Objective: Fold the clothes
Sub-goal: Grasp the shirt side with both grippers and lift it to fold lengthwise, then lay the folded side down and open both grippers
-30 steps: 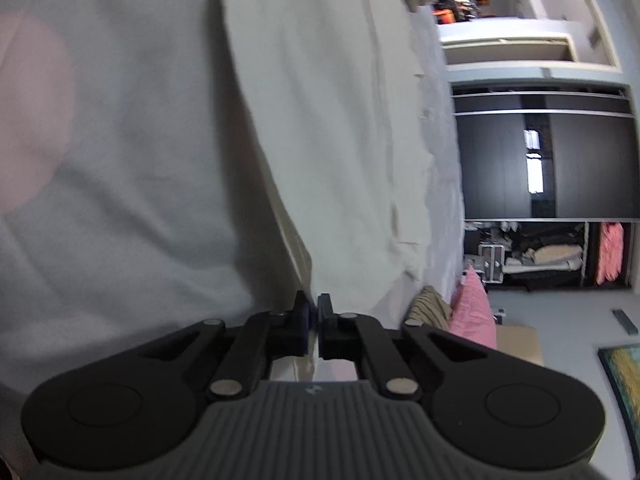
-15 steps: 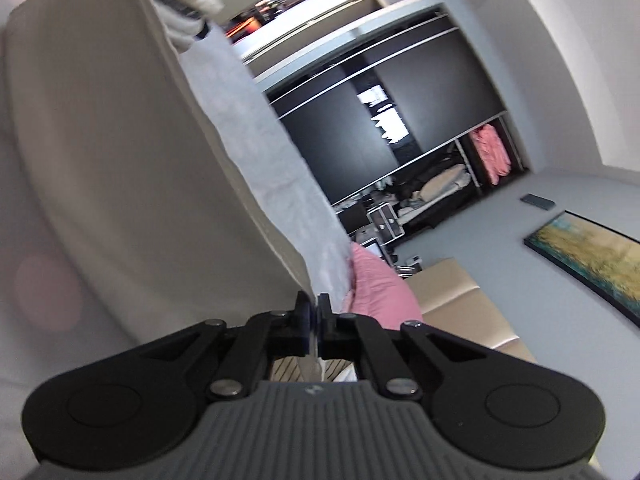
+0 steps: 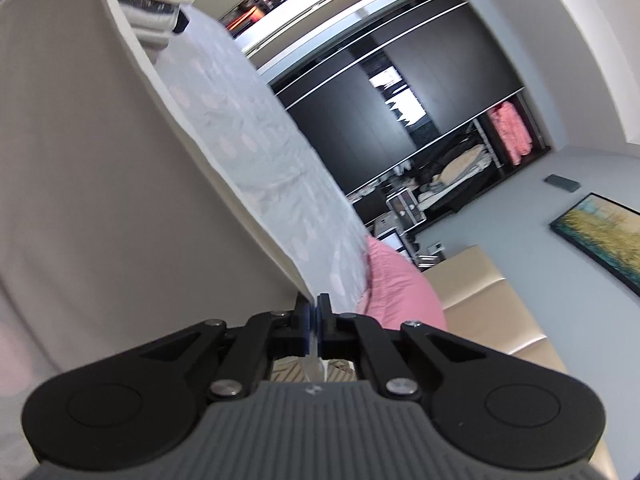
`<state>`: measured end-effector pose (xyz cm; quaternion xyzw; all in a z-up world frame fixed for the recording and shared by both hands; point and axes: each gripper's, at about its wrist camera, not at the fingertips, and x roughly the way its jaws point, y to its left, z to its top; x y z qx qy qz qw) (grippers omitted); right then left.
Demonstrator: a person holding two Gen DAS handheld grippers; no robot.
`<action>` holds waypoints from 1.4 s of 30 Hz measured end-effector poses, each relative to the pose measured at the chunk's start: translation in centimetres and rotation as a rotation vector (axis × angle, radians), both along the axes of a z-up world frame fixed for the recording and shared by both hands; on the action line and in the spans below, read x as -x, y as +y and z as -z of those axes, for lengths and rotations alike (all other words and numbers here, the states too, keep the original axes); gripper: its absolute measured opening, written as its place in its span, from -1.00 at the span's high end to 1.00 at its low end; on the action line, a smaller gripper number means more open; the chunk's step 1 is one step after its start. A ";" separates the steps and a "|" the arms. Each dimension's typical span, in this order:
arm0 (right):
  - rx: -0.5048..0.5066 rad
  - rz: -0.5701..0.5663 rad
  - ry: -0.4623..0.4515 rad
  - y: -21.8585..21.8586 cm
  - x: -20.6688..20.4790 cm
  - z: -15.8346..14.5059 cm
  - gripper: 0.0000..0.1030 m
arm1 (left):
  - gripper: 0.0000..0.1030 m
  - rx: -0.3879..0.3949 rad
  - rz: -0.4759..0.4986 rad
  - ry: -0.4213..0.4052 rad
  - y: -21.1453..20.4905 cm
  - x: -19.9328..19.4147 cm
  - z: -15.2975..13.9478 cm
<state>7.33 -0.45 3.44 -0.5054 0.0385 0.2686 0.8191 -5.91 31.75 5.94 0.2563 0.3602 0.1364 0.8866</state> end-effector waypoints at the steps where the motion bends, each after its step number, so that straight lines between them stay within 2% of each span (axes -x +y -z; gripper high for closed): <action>1: 0.005 0.002 0.006 0.7 -1.0 0.2 0.94 | 0.93 -0.001 -0.005 0.010 0.5 -1.1 0.3; 9: 0.009 0.038 0.083 6.8 -9.5 1.2 0.94 | 0.94 0.015 -0.027 0.064 4.9 -9.5 2.2; 14: 0.022 0.063 0.135 11.2 -15.4 2.9 0.94 | 0.94 0.053 -0.059 0.122 8.2 -15.4 4.7; 21: 0.072 0.104 0.241 16.4 -22.2 8.7 0.94 | 0.94 0.138 -0.124 0.212 12.2 -22.4 10.8; 25: 0.080 0.133 0.317 17.9 -25.2 12.4 0.94 | 0.93 0.183 -0.141 0.248 13.3 -24.4 14.1; 30: 0.056 0.163 0.414 19.0 -27.5 15.4 0.94 | 0.85 0.199 -0.154 0.248 13.7 -25.1 16.3; 35: -0.008 0.185 0.484 18.8 -28.8 16.3 0.90 | 0.77 0.234 -0.184 0.219 14.4 -25.6 16.5; 37: -0.064 0.216 0.521 18.6 -29.7 16.0 0.80 | 0.68 0.242 -0.209 0.198 14.8 -25.9 16.3; 39: -0.126 0.265 0.533 18.0 -30.5 15.5 0.28 | 0.50 0.229 -0.241 0.168 15.0 -25.8 15.7; 40: -0.167 0.296 0.546 17.5 -31.1 15.1 0.21 | 0.48 0.232 -0.249 0.154 15.1 -25.6 15.1; 42: -0.263 0.355 0.600 16.0 -32.2 13.9 0.20 | 0.34 0.239 -0.265 0.126 15.4 -25.1 14.0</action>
